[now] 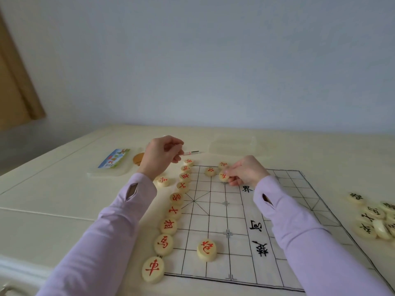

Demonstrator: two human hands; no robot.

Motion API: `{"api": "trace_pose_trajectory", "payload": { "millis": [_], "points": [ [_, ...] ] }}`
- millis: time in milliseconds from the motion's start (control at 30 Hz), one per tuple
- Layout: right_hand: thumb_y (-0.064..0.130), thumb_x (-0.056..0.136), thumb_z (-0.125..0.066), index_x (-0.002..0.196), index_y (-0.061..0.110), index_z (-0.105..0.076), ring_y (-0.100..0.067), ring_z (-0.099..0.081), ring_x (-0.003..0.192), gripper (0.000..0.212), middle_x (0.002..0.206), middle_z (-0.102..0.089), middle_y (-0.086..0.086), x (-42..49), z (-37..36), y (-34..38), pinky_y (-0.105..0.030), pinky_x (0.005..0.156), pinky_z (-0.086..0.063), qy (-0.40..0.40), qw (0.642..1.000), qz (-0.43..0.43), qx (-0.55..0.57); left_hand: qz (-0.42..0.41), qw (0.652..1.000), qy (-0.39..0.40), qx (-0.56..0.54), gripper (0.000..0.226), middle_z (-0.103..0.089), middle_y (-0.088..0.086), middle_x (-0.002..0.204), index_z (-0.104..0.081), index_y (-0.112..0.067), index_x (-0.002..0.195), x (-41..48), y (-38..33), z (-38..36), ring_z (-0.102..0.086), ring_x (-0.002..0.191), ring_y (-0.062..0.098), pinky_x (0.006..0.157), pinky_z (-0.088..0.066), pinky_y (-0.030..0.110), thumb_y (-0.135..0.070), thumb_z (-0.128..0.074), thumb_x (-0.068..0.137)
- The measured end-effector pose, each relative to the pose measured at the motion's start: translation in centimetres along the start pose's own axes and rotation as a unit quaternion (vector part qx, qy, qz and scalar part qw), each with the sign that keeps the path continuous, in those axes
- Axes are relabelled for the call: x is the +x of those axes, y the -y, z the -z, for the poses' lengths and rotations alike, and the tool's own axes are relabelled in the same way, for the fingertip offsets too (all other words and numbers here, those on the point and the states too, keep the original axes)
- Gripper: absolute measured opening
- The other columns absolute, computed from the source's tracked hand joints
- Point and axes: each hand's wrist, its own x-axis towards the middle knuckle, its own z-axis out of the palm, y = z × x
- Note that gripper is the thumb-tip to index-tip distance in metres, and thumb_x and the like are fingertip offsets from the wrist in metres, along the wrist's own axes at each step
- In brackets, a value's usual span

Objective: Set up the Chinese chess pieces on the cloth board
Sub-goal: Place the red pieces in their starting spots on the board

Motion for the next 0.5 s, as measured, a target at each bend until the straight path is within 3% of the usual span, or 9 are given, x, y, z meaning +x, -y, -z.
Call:
{"api": "trace_pose_trajectory", "payload": {
  "millis": [100,233,400,500],
  "points": [
    [0.009,0.079,-0.074,0.099,-0.014,-0.065,-0.020,-0.060,0.055,0.032,0.088,-0.068,-0.026,0.28,-0.20,-0.29,-0.036,0.070,-0.058,-0.005,1.000,-0.013,-0.008,0.005,1.000,-0.003,-0.001,0.014,-0.069,0.009,0.077,-0.065,-0.006,0.095,-0.19,0.04,0.21,-0.061,0.054,0.008,0.059,-0.055,0.018,-0.001,-0.053,0.090],
    [0.007,0.080,-0.072,0.100,-0.013,-0.064,-0.017,-0.060,0.050,0.029,0.080,-0.069,-0.021,0.68,-0.26,-0.57,-0.029,0.060,-0.058,-0.014,0.999,-0.023,-0.023,0.008,1.000,-0.010,0.007,0.015,-0.067,0.006,0.074,-0.066,-0.003,0.097,-0.24,0.24,0.58,-0.059,0.051,0.004,0.058,-0.055,0.017,0.000,-0.052,0.091],
    [0.011,0.078,-0.075,0.097,-0.009,-0.067,-0.013,-0.058,0.040,0.028,0.083,-0.072,-0.020,0.44,-0.60,-0.39,-0.028,0.059,-0.060,-0.039,0.997,-0.022,-0.066,0.013,1.000,-0.009,0.008,0.016,-0.067,0.004,0.074,-0.066,-0.003,0.097,-0.24,0.41,0.62,-0.059,0.050,0.002,0.057,-0.054,0.015,0.000,-0.052,0.091],
    [0.008,0.077,-0.075,0.098,-0.008,-0.067,-0.019,-0.059,0.047,0.028,0.075,-0.069,-0.017,0.11,-0.67,-0.12,-0.038,0.072,-0.060,-0.052,0.995,-0.015,-0.086,0.018,1.000,-0.013,0.010,0.016,-0.067,0.004,0.074,-0.066,-0.005,0.096,-0.20,0.39,0.72,-0.059,0.050,0.002,0.057,-0.054,0.015,-0.001,-0.052,0.091]
  ]
}}
